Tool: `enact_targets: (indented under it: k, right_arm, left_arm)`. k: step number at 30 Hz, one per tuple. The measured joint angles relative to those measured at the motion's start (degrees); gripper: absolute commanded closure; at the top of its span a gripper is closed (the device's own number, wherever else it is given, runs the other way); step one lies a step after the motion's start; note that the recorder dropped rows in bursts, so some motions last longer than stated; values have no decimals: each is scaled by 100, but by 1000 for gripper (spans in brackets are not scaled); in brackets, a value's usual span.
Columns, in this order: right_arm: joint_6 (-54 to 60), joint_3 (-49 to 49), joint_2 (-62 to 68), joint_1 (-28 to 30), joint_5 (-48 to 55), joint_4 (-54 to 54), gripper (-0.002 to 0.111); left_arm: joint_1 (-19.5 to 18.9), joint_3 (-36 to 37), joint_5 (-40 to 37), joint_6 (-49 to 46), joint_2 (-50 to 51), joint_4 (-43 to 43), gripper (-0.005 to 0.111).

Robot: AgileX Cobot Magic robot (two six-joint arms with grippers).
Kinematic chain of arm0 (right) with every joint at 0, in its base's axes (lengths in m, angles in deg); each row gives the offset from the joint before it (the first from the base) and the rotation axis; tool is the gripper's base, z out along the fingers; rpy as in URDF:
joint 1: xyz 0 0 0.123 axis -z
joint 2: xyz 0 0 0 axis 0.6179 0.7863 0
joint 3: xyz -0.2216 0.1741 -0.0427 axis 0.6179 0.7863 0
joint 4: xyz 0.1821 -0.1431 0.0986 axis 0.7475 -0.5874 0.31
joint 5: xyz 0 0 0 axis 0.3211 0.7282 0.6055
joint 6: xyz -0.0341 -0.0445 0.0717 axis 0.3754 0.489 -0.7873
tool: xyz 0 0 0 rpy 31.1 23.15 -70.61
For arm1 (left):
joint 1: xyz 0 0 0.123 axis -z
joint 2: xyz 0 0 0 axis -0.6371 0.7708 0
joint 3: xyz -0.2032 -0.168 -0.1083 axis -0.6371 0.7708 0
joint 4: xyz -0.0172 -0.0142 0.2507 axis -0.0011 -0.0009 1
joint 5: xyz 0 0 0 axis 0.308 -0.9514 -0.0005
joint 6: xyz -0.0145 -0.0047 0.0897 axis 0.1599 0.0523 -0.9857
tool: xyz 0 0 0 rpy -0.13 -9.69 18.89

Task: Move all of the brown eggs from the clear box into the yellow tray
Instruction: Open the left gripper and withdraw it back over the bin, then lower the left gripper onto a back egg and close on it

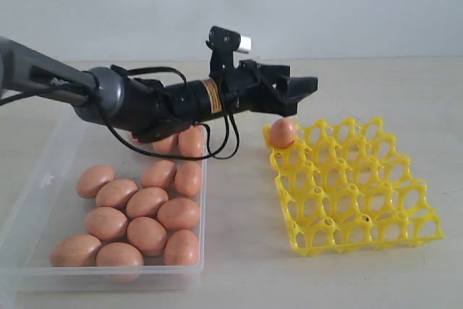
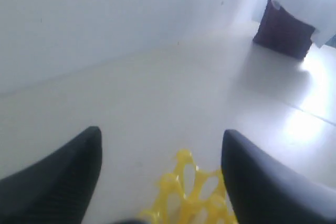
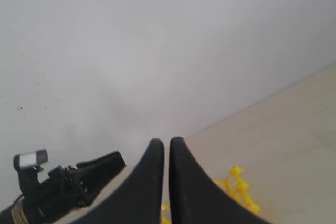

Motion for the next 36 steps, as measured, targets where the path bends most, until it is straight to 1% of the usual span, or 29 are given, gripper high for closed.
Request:
enact_targets:
  k: [2,4,5,6,7,8,10,11,12,14,18,25,28,31,34,36]
  right_arm:
    - [0,0,0,0,0,0,108]
    - [0,0,0,0,0,9,108]
    - [-8,0,0,0,0,9,108]
    - [-8,0,0,0,0,9,108]
    - [-8,0,0,0,0,9,108]
    - [-8,0,0,0,0,9,108]
    - [-8,0,0,0,0,9,108]
    - [-8,0,0,0,0,9,108]
    - [-8,0,0,0,0,9,108]
    - [-8,0,0,0,0,9,108]
    - [-8,0,0,0,0,9,108]
    - [-8,0,0,0,0,9,108]
    - [-8,0,0,0,0,9,108]
    - [-8,0,0,0,0,9,108]
    - [-8,0,0,0,0,9,108]
    - [-8,0,0,0,0,9,108]
  left_arm:
    - [-88,-23,-309,47,-480,409,47]
    - [-188,-21,-1340,510,-1065,1415,47]
    - [-226,-21,-2462,1266,-1408,2464,47]
    - [-239,2,-3046,1798,-1585,3000,47]
    - [-306,119,-3947,2775,-1896,3802,50]
    - [-403,293,-4558,3283,-2190,4244,53]
    - [-624,604,-5093,3685,-2606,4489,65]
    - [-695,744,-5200,3738,-2759,4501,72]
    - [-811,958,-5274,3794,-2922,4515,74]
    - [-956,1261,-5317,3794,-3066,4504,73]
    - [-1105,1589,-5317,3754,-3066,4504,68]
    - [-1334,1885,-5326,3510,-2874,4191,69]
    - [-1347,1965,-5408,3114,-2785,3941,69]
    - [-1347,2034,-5597,2524,-2712,3500,71]
    - [-1347,2046,-6123,1651,-2622,2764,75]
    - [-1347,2056,-6477,835,-2585,2112,77]
